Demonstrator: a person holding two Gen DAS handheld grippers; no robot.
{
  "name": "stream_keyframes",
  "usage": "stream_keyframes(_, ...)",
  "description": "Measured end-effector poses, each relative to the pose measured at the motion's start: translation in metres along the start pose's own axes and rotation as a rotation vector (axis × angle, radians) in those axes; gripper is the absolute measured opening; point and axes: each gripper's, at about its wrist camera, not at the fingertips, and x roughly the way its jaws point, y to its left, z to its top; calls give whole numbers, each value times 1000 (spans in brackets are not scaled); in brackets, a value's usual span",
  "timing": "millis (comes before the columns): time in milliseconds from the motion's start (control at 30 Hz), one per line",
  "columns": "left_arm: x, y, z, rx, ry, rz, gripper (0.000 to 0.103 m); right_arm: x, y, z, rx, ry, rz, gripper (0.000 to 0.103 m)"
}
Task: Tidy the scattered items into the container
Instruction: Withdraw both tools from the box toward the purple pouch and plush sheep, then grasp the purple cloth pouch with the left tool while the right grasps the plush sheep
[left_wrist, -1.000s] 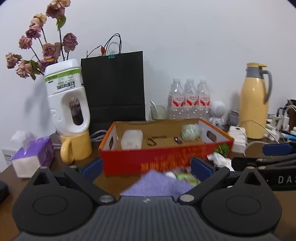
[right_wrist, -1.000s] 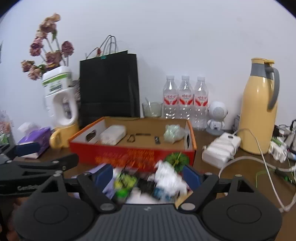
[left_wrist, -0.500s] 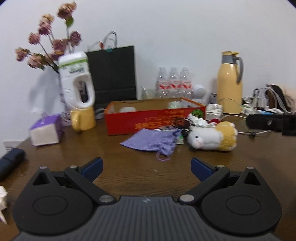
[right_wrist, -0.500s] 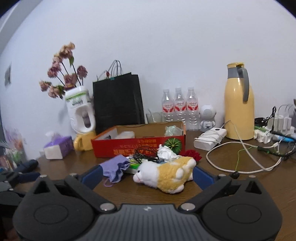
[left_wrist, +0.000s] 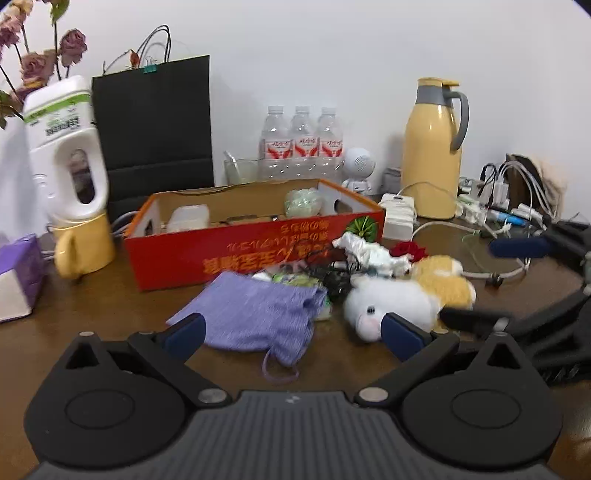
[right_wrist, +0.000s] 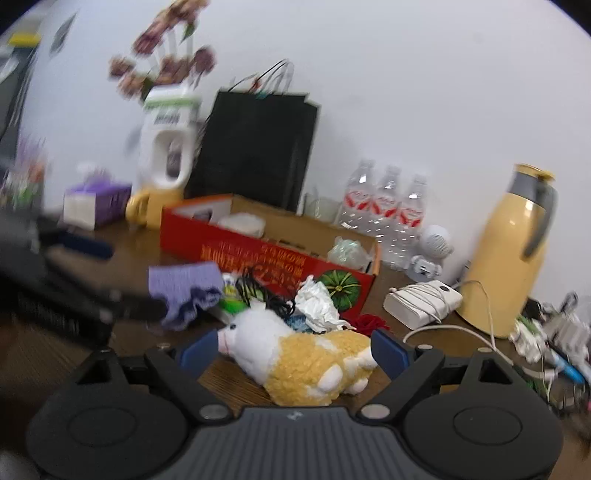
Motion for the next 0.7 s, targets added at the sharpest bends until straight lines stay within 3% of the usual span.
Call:
stream_keyframes(133,13,1,8,48,-24,-6,103,21,2,9,-35,18,36,87)
stream_keyframes(267,21,12,11,87,-51,14,103,54,10,21,-66,87,108,58)
stream_keyframes(433,25,29,12,49,-21,14,103,89,17,29,-79,181,160,49)
stream_keyframes(533,29,30,10,67,2,10,103,79,23,23,-177,193,193,47)
stream_keyframes(633,37,23,9,105,19,-18,103,38,17,3,-372,174,272,49)
stream_keyframes(700,45,13,9,148,25,-51,103,11,10,-12,-457,177,268,53)
